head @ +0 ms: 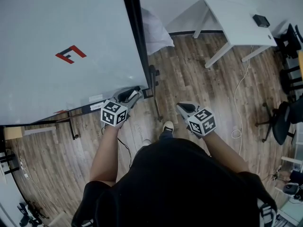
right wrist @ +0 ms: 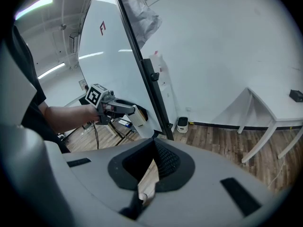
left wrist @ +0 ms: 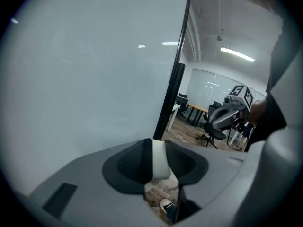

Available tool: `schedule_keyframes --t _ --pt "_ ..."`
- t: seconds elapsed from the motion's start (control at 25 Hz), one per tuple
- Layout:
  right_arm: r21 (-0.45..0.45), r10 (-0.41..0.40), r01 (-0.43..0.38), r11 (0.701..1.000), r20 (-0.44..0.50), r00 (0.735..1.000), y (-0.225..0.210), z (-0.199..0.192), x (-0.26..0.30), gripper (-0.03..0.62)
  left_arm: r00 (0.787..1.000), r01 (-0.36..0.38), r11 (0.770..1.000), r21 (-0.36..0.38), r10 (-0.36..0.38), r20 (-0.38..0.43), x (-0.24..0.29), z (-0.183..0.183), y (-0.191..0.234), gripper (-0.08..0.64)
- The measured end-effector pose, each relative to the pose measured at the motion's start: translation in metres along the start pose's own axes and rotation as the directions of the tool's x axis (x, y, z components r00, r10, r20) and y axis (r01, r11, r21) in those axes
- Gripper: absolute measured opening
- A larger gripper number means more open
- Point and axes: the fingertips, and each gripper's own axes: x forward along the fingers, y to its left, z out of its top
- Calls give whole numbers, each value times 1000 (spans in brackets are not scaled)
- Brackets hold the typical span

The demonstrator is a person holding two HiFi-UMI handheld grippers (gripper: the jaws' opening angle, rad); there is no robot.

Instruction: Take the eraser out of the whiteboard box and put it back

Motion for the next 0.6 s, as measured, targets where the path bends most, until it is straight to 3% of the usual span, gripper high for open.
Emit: schedule_keyframes --t 0.6 --pt "26 -17 18 1000 -19 1000 -9 -15 -3 -6 998 6 999 -44 -9 -59 25 -31 11 149"
